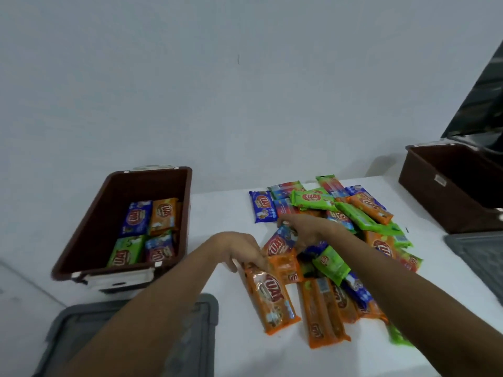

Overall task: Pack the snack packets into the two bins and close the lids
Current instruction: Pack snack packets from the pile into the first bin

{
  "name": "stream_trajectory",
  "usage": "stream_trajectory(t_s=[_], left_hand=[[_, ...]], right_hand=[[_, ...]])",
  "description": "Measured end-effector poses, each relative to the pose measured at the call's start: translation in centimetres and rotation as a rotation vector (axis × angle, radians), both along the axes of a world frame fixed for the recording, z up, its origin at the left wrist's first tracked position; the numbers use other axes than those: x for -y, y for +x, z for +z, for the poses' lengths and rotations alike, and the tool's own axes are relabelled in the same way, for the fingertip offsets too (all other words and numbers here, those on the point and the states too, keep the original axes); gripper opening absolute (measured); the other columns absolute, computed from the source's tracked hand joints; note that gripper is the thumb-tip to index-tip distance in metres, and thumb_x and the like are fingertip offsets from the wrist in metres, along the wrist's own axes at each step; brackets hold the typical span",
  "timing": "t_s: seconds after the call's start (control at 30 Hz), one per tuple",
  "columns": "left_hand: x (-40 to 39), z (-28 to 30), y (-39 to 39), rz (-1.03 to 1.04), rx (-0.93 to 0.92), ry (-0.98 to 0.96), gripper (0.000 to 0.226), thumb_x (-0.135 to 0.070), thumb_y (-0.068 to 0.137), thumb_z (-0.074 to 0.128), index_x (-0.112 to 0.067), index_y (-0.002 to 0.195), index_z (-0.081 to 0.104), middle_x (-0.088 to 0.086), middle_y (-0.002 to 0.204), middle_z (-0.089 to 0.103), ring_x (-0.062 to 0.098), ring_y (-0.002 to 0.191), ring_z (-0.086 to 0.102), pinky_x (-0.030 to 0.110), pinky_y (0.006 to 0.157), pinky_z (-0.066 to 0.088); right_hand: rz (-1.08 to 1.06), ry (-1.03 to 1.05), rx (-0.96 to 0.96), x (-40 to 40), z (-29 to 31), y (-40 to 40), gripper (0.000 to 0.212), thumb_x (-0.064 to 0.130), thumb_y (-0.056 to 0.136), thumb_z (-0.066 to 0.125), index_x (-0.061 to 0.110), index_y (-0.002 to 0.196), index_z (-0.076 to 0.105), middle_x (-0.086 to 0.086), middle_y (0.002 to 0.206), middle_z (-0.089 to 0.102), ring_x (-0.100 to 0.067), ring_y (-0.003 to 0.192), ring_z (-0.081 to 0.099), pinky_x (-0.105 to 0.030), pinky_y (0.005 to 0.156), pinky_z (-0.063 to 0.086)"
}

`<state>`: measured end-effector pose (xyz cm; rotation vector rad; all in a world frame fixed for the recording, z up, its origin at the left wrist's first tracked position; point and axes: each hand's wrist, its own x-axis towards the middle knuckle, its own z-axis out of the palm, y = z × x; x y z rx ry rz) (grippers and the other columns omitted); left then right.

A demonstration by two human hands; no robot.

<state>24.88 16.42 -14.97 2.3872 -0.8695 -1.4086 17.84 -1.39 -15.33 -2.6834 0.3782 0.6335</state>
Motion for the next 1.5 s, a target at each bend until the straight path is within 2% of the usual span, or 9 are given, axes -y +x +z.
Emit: stream_trajectory(t_s=[0.23,0.4,0.53,0.77,0.93,1.07,1.27,1.4,1.5], left_hand=[[-2.3,1.4,1.4,0.279,0.032,-0.117,0.038,-0.025,0.088,0.069,0.002,0.114,0.064,0.014,0.107,0.070,0.024,0.093,0.070,0.036,0.078,0.060],[-4.3,5.0,3.0,0.323,0.400,-0.322,0.032,-0.030,0.091,0.064,0.001,0.099,0.071,0.016,0.097,0.072,0.027,0.081,0.072,0.035,0.071,0.060],[-9.6,10.5,6.7,0.564,0.550,-0.499,0.025,-0.020,0.086,0.063,0.001,0.092,0.074,0.015,0.086,0.074,0.029,0.066,0.072,0.033,0.063,0.059],[-17.3,9.2,13.3,0.621,0.963,-0.236,0.023,-0.027,0.075,0.072,-0.008,0.074,0.060,0.010,0.079,0.064,0.026,0.075,0.066,0.029,0.053,0.046],[-17.4,3.5,16.0,0.338,1.079,-0.118,0.022,-0.010,0.090,0.057,-0.006,0.111,0.061,0.013,0.120,0.051,0.030,0.106,0.056,0.036,0.083,0.047],[-17.0,0.3,17.1,0.226,1.045,-0.079,0.033,-0.008,0.090,0.057,-0.008,0.123,0.056,0.015,0.121,0.053,0.032,0.106,0.056,0.039,0.080,0.049],[-17.6,0.7,16.9,0.270,0.826,-0.070,0.038,-0.019,0.087,0.059,-0.007,0.123,0.061,0.016,0.121,0.064,0.034,0.109,0.061,0.039,0.090,0.051],[-17.3,4.3,14.8,0.297,0.797,-0.059,0.015,-0.017,0.088,0.056,-0.009,0.079,0.066,0.014,0.096,0.070,0.029,0.081,0.063,0.034,0.070,0.049],[-14.4,5.9,10.5,0.305,0.861,-0.242,0.018,-0.014,0.089,0.055,-0.011,0.093,0.073,0.010,0.103,0.072,0.027,0.093,0.066,0.033,0.081,0.053]], right_hand=[[-0.424,0.399,0.051,-0.8,2.3,1.4,0.090,-0.017,0.065,0.071,0.019,0.129,0.020,-0.013,0.085,0.057,-0.022,0.063,0.060,-0.026,0.048,0.050],[-0.666,0.749,0.300,-3.1,4.0,2.6,0.041,-0.017,0.066,0.068,0.006,0.084,0.039,-0.023,0.085,0.050,-0.027,0.072,0.053,-0.033,0.059,0.043],[-0.683,0.857,0.689,-9.1,7.8,6.1,0.067,-0.004,0.070,0.078,0.011,0.109,0.026,-0.009,0.089,0.049,-0.017,0.069,0.057,-0.028,0.054,0.050],[-0.494,0.696,0.785,-22.0,6.4,14.0,0.066,0.019,0.064,0.084,0.010,0.107,0.035,-0.002,0.094,0.054,-0.014,0.081,0.059,-0.022,0.057,0.049],[-0.627,0.651,0.785,-26.1,2.6,17.6,0.066,0.015,0.071,0.078,0.006,0.121,0.036,-0.011,0.111,0.060,-0.025,0.103,0.061,-0.027,0.078,0.049],[-0.663,0.496,0.483,-25.9,0.3,19.2,0.072,0.020,0.078,0.076,0.003,0.132,0.032,-0.018,0.133,0.049,-0.034,0.122,0.053,-0.039,0.094,0.048],[0.045,-0.141,0.162,-26.2,1.6,18.7,0.040,0.031,0.094,0.054,0.005,0.125,0.057,-0.015,0.130,0.057,-0.031,0.120,0.055,-0.038,0.094,0.050],[0.012,-0.073,0.542,-24.8,5.4,15.4,0.023,0.013,0.093,0.049,0.001,0.108,0.061,-0.018,0.112,0.064,-0.034,0.100,0.064,-0.035,0.072,0.049],[-0.081,-0.063,0.639,-19.8,6.5,11.3,0.022,0.018,0.090,0.048,0.002,0.102,0.059,-0.018,0.107,0.063,-0.033,0.086,0.060,-0.030,0.066,0.039]])
